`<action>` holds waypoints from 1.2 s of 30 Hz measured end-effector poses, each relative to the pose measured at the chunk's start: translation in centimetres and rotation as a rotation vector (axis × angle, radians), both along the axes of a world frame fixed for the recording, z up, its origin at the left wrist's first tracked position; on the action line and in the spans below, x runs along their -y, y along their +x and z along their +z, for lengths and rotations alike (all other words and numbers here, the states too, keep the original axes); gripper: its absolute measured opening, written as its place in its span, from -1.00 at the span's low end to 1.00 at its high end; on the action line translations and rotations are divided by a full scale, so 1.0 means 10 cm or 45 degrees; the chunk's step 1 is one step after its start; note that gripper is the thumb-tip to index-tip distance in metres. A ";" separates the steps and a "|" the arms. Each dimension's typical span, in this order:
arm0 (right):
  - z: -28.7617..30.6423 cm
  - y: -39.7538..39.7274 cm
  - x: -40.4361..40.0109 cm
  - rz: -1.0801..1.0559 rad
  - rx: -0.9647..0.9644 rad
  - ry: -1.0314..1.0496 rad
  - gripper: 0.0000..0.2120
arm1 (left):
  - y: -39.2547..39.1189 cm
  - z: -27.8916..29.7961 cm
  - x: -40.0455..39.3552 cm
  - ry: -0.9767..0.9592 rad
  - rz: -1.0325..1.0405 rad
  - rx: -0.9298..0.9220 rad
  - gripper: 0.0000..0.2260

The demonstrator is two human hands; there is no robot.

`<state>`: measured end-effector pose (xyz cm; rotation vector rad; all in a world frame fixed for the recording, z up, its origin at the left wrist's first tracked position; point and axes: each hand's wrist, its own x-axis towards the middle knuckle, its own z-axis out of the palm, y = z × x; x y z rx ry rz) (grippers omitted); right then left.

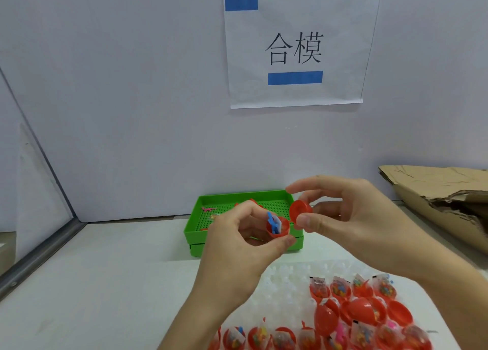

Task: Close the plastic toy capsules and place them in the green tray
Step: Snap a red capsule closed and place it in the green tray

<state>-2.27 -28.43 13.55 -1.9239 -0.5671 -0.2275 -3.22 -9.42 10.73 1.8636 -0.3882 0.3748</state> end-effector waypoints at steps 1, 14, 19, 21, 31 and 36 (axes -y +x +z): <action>0.01 0.00 0.00 -0.010 0.006 -0.017 -0.71 | 0.00 0.00 0.00 0.010 0.009 0.002 -0.80; 0.03 -0.02 0.02 -0.023 -0.006 0.025 -0.77 | -0.03 0.04 0.04 -0.097 -0.033 0.014 -0.80; 0.02 -0.01 0.02 -0.042 0.001 0.015 -0.82 | -0.03 0.06 0.03 -0.151 -0.075 0.018 -0.81; 0.02 -0.02 0.02 -0.068 0.032 -0.047 -0.85 | -0.04 0.06 0.03 -0.145 -0.061 0.018 -0.81; -0.01 -0.06 -0.19 -0.327 0.296 -0.238 -0.96 | -0.08 0.03 0.12 -0.141 -0.009 0.043 -0.82; 0.00 -0.10 -0.23 -0.318 0.315 -0.257 -0.95 | -0.08 0.04 0.13 -0.181 -0.026 0.035 -0.82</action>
